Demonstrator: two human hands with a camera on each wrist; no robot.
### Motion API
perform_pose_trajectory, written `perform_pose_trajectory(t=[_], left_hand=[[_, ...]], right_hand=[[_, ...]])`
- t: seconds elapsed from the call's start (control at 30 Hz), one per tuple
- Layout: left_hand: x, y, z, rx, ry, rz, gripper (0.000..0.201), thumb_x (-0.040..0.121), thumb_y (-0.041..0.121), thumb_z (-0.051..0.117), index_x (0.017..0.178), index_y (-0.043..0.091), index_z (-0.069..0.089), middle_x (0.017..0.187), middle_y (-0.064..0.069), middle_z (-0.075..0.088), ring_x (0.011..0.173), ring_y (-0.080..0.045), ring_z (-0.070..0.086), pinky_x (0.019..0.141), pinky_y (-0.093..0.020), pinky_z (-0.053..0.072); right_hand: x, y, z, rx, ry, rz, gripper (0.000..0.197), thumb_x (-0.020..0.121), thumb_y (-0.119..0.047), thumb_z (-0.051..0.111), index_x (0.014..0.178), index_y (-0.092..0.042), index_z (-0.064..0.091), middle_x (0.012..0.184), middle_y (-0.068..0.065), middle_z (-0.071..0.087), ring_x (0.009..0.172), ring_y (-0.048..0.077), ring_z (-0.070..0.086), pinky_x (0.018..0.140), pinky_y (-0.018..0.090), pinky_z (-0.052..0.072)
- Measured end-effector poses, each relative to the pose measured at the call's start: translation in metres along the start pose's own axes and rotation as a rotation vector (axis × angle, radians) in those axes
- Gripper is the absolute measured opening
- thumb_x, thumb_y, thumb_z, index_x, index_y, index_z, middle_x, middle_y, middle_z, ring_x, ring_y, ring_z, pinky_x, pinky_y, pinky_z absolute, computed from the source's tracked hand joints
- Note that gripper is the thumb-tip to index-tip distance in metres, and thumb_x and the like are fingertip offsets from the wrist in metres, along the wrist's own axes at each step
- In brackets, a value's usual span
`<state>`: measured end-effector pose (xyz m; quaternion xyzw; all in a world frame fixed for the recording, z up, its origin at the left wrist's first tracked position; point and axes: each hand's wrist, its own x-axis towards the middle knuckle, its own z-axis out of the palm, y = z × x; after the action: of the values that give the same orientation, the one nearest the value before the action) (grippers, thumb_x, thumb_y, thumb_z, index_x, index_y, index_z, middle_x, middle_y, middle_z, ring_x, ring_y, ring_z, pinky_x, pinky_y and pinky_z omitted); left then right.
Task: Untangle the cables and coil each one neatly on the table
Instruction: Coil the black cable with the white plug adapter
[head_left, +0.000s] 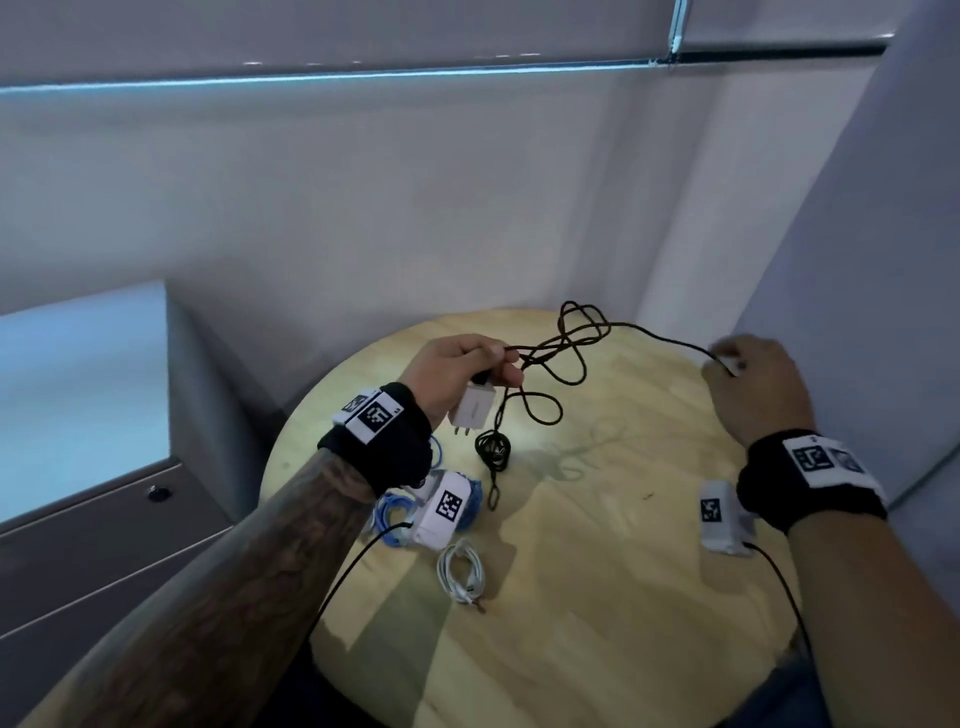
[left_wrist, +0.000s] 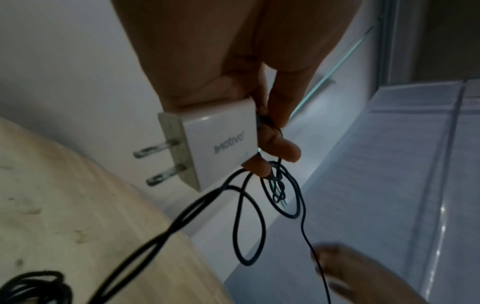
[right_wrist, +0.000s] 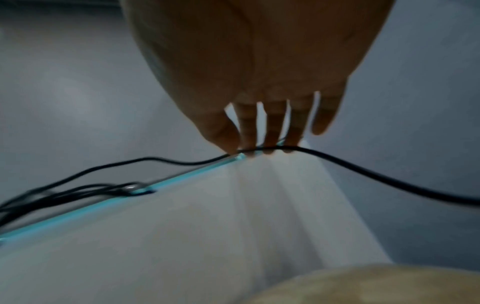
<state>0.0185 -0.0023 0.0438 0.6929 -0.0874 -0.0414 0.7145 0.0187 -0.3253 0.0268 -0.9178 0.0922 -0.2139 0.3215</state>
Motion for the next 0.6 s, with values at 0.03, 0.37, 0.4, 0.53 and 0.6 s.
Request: perform_pose_trajectory(t=[0.03,0.37,0.4,0.53,0.6], left_hand=[[0.0,0.002,0.004,-0.006,-0.02,0.002,0.015,0.096,0.009,0.055,0.093,0.003,0.069,0.081,-0.014,0.073,0.076,-0.02,0.069,0.076,-0.027,0.05],[-0.005,0.026,0.041,0.411,-0.184,0.062,0.018,0.096,0.021,0.059,0.092,0.007,0.071,0.065,0.006,0.062,0.054,-0.008,0.046,0.058,-0.015,0.04],[-0.006,0.025,0.04,0.493,-0.211,0.081,0.018,0.095,0.025,0.06,0.095,0.01,0.072,0.063,0.011,0.061,0.055,-0.006,0.047,0.059,-0.013,0.04],[-0.009,0.017,0.042,0.54,-0.223,0.041,0.014,0.095,0.011,0.056,0.095,0.009,0.07,0.075,0.006,0.072,0.07,-0.013,0.064,0.078,-0.026,0.052],[-0.011,0.012,0.05,0.597,-0.204,0.024,0.013,0.093,0.012,0.055,0.088,0.012,0.067,0.071,0.004,0.071,0.068,-0.017,0.061,0.076,-0.032,0.05]], right_hand=[[-0.006,-0.011,0.003,0.104,0.062,-0.127,0.024,0.092,-0.028,0.058,0.114,-0.02,0.064,0.123,0.005,0.058,0.113,0.027,0.056,0.097,0.038,0.045],[-0.03,-0.068,0.034,0.209,-0.045,-0.604,0.011,0.099,-0.024,0.052,0.094,-0.022,0.062,0.094,-0.007,0.058,0.087,0.015,0.055,0.08,0.035,0.045],[-0.029,-0.066,0.031,0.242,-0.079,-0.564,0.01,0.1,-0.022,0.053,0.093,-0.021,0.061,0.093,-0.006,0.057,0.084,0.01,0.054,0.077,0.029,0.044],[-0.028,-0.063,0.019,0.33,-0.115,-0.464,0.009,0.096,-0.022,0.062,0.089,-0.026,0.064,0.086,-0.008,0.064,0.076,0.003,0.054,0.069,0.017,0.041],[-0.032,-0.067,0.017,0.398,-0.141,-0.408,0.005,0.093,-0.021,0.067,0.089,-0.024,0.067,0.081,-0.007,0.066,0.07,0.002,0.054,0.065,0.011,0.041]])
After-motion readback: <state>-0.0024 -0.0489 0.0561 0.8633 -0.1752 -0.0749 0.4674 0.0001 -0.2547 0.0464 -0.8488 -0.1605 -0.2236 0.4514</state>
